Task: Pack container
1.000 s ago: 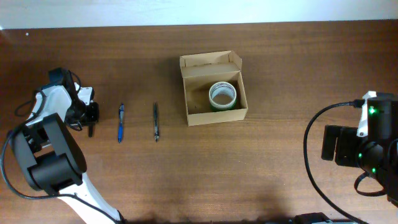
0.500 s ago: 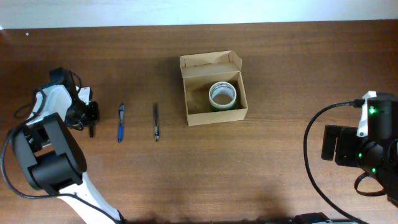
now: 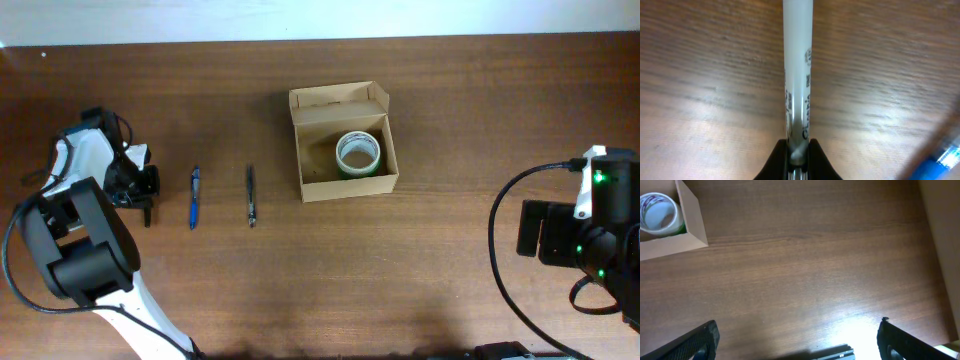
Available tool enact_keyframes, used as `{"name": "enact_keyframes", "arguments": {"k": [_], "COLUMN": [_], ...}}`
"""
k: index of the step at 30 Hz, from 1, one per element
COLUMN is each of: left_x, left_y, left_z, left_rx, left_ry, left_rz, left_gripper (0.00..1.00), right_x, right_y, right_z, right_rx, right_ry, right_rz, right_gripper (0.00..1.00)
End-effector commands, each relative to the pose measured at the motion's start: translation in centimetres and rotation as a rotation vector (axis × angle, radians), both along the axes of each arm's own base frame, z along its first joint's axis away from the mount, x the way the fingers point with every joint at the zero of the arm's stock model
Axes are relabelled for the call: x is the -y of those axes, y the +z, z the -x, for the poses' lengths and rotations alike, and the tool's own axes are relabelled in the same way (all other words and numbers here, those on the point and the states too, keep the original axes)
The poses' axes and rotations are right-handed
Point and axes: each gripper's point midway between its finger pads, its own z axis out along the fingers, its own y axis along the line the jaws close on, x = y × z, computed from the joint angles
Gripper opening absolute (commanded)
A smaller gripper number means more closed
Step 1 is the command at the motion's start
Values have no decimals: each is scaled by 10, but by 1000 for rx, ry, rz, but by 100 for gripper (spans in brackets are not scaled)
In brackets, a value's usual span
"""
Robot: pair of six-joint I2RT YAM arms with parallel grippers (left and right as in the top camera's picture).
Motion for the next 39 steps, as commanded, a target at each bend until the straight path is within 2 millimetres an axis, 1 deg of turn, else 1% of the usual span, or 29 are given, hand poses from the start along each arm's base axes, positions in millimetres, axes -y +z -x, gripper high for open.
{"name": "enact_keyframes", "arguments": {"k": [1,3,4,5,6,8,9,11,12,13,14,17,20,22,23,24,28,35,39], "left_x": [5,13,18,31,35,55,68,94,107,125,135,176,213,239,247,266,301,346,372], "left_y": [41,69,79,96,102,118,125,134,137,140,142,147,154,159,160,163,166,168,168], "left_z": [-30,-42,-47,-55,-58,-68,-72,-80,-82,-86,-87,-92,-95,-98,-98,-98,-94,-81,-68], "left_rx": [86,123,139,168,178,209,221,243,253,266,272,302,342,381,391,415,449,470,469], "left_ry": [-49,-88,-105,-139,-152,-201,-234,-294,-324,-366,-389,-486,-568,-624,-645,-691,-832,-1082,-1272], "left_rz": [-44,-79,-91,-105,-107,-113,-116,-114,-112,-109,-111,-130,-138,-131,-129,-123,-120,-127,-128], "left_gripper": [2,2,2,2,2,2,2,2,2,2,2,2,2,2,2,2,2,2,2], "right_x": [-1,-1,-2,-2,-1,-2,-2,-2,-2,-2,-2,-2,-1,0,0,0,0,0,0], "right_y": [1,2,2,2,2,2,2,4,8,14,19,54,84,98,101,106,106,106,106], "right_z": [-2,-3,-4,-4,-4,-4,-4,-5,-5,-5,-6,-5,3,9,11,14,14,14,14], "right_rx": [12,16,18,19,19,19,21,28,40,63,85,207,301,345,356,370,370,371,370], "right_ry": [-2,-1,-1,-1,-2,-2,-2,-2,-2,-2,-1,4,31,44,46,46,46,46,45], "right_rz": [-3,-3,-3,-3,-3,-3,-3,-4,-6,-9,-11,-20,-7,2,3,1,1,1,2], "right_gripper": [99,99,99,99,99,99,99,99,99,99,99,99,99,99,99,99,99,99,99]}}
